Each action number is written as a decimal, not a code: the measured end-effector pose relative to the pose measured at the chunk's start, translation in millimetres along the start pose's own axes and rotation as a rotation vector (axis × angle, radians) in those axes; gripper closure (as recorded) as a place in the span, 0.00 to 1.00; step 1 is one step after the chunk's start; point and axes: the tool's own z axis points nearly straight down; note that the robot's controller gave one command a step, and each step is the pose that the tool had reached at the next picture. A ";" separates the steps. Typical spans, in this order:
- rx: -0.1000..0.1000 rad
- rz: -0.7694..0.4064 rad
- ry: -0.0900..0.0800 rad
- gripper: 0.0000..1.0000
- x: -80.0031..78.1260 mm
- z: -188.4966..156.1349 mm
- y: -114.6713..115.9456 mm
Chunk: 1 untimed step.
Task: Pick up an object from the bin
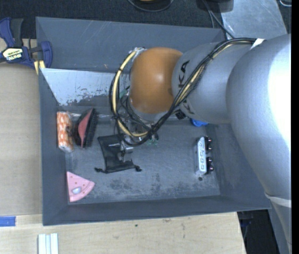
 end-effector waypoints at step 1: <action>0.000 0.282 0.002 0.00 16.1 3.1 5.3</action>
Offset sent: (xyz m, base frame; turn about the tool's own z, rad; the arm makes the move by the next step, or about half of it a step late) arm 0.0000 0.0000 0.0000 0.0000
